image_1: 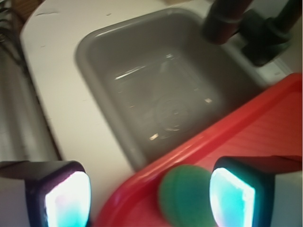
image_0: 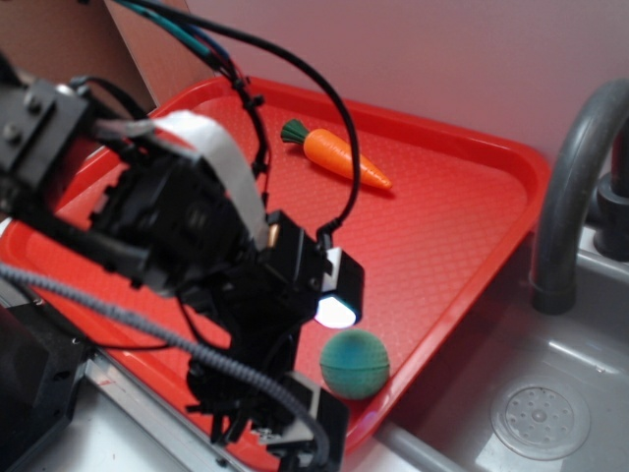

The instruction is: Grab the green ball.

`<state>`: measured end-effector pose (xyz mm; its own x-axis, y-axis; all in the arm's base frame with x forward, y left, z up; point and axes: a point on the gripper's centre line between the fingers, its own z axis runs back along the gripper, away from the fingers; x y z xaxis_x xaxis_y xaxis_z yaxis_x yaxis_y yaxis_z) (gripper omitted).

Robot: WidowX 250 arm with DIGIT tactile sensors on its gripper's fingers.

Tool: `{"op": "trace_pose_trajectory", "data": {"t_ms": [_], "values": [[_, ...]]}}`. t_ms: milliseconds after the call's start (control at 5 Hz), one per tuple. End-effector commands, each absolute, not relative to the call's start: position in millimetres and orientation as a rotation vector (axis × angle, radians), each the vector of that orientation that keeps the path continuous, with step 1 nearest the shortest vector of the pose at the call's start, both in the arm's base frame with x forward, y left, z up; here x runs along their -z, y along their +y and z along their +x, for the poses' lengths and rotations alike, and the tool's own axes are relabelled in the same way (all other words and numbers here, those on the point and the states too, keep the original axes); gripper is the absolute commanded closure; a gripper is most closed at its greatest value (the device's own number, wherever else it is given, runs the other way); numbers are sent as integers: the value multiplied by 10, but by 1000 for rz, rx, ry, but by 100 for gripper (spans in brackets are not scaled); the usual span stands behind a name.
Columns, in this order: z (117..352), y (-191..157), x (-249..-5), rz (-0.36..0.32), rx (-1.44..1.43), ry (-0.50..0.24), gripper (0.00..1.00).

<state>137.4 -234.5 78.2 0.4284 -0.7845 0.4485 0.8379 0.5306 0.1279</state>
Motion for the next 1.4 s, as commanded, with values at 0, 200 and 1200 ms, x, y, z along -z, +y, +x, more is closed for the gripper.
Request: {"op": "trace_pose_trajectory", "data": {"t_ms": [0, 200, 1200], "values": [[1237, -2409, -872, -151, 1022, -530, 0], [1237, -2409, -872, -151, 1022, -530, 0], [1503, -2308, -421, -177, 984, -411, 0]]}}
